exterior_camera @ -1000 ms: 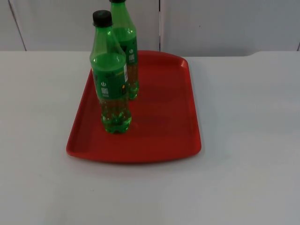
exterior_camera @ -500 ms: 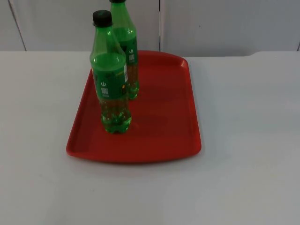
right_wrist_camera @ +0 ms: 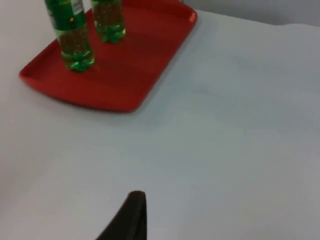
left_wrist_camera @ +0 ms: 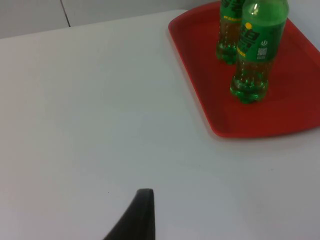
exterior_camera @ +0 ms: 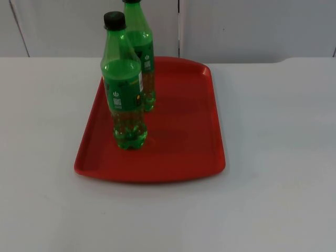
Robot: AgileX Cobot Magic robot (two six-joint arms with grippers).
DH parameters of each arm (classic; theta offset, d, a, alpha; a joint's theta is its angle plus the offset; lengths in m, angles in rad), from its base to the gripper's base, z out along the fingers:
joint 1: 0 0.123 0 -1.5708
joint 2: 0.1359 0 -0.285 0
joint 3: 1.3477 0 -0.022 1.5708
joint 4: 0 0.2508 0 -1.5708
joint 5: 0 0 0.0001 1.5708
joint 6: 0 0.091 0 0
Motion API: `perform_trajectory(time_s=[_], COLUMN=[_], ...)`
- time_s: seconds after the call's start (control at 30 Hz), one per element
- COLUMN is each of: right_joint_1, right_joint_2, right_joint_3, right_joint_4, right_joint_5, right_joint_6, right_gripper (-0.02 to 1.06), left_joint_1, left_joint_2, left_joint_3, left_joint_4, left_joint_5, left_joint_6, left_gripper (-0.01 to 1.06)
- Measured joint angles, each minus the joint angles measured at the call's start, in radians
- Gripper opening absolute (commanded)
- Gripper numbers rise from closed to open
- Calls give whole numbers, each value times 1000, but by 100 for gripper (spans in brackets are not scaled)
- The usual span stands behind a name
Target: Place the bottle upright on the tray.
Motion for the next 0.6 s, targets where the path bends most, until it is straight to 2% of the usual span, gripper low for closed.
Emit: perform_trajectory(time_s=[0.37,0.6], right_joint_1=[-212,-290], right_joint_2=[0,0], right_joint_3=[0,0], right_joint_4=[0,0], right_joint_5=[0,0], right_joint_6=[0,5], right_gripper=[105,105], left_joint_1=[0,0], left_joint_2=[0,0], left_joint_3=[0,0], left_joint_4=[0,8], left_joint_5=[0,0], left_joint_6=[0,0], left_gripper=[105,105])
